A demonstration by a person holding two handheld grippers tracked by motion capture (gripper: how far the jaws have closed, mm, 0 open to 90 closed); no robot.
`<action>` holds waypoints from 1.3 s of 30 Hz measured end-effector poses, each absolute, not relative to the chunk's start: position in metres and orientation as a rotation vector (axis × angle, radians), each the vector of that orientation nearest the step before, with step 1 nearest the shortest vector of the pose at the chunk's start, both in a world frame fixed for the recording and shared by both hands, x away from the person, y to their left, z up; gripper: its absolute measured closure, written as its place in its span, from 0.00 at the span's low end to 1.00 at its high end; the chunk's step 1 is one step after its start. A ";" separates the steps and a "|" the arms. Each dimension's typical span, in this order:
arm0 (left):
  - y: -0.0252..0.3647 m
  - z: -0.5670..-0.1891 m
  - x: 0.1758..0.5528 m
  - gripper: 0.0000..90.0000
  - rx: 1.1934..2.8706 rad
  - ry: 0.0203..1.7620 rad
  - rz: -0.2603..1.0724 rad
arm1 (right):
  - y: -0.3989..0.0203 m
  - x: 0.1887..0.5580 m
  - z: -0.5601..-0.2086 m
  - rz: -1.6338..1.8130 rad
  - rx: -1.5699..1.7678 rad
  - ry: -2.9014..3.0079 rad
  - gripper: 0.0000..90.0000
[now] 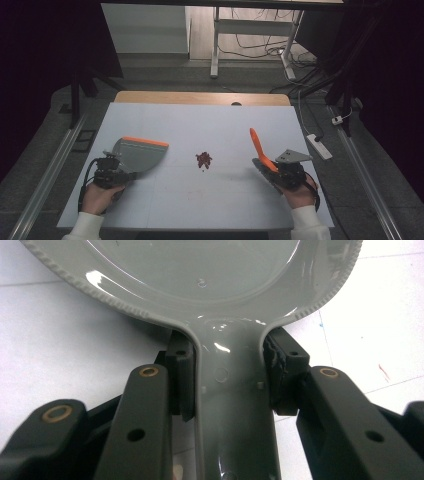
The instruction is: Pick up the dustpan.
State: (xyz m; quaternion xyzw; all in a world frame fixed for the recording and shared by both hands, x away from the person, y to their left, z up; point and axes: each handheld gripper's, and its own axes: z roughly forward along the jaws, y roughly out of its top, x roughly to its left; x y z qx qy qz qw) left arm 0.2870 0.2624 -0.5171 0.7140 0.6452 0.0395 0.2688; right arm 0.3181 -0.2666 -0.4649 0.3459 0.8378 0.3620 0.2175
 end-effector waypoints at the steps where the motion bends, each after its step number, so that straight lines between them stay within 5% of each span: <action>1: 0.263 -0.517 0.287 0.69 1.921 1.731 0.114 | -0.266 0.318 -0.465 1.002 0.958 2.321 0.78; 19: 0.281 -0.505 0.288 0.69 1.802 1.474 0.140 | -0.265 0.320 -0.462 1.010 0.957 2.307 0.78; 39: 0.266 -0.494 0.280 0.69 1.903 1.234 0.156 | -0.260 0.324 -0.459 1.037 0.974 2.271 0.78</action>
